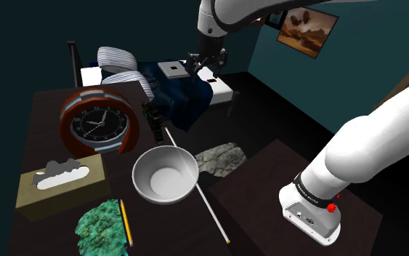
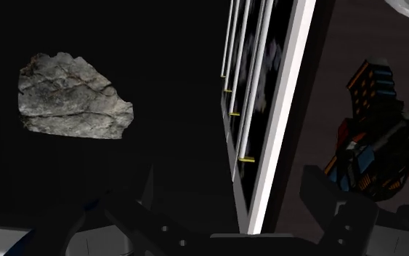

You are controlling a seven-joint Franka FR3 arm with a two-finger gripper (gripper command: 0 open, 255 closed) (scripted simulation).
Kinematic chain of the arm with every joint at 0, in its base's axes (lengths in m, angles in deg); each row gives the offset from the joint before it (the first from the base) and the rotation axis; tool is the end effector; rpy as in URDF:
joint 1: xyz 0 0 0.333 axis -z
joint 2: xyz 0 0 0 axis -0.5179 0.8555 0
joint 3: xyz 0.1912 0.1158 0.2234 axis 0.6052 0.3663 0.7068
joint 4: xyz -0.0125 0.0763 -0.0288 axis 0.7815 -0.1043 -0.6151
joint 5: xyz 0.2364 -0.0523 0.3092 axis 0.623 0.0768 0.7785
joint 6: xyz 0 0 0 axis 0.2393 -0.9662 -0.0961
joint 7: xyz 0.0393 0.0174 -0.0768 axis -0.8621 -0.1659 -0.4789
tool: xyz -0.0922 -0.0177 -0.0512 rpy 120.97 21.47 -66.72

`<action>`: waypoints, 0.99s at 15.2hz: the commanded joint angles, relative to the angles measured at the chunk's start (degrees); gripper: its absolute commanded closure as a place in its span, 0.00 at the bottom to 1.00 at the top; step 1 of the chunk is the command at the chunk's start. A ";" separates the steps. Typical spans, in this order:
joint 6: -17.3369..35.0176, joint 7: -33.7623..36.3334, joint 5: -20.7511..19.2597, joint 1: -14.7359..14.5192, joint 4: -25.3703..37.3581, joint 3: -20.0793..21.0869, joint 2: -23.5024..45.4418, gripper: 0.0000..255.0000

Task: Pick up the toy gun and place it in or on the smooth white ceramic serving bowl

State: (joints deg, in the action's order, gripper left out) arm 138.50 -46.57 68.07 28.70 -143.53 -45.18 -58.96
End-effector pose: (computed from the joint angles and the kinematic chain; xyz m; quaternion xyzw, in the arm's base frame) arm 0.4614 0.1520 0.4838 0.9968 -0.0612 0.0397 0.0324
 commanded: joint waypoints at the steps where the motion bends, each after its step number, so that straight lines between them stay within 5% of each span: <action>1: 1.27 2.09 -0.49 -0.39 2.56 1.30 4.08 0.00; 15: 4.83 14.22 -8.66 -6.35 27.09 4.73 34.58 0.00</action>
State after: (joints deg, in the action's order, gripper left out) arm 143.56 -32.86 59.91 22.87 -118.60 -40.41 -26.48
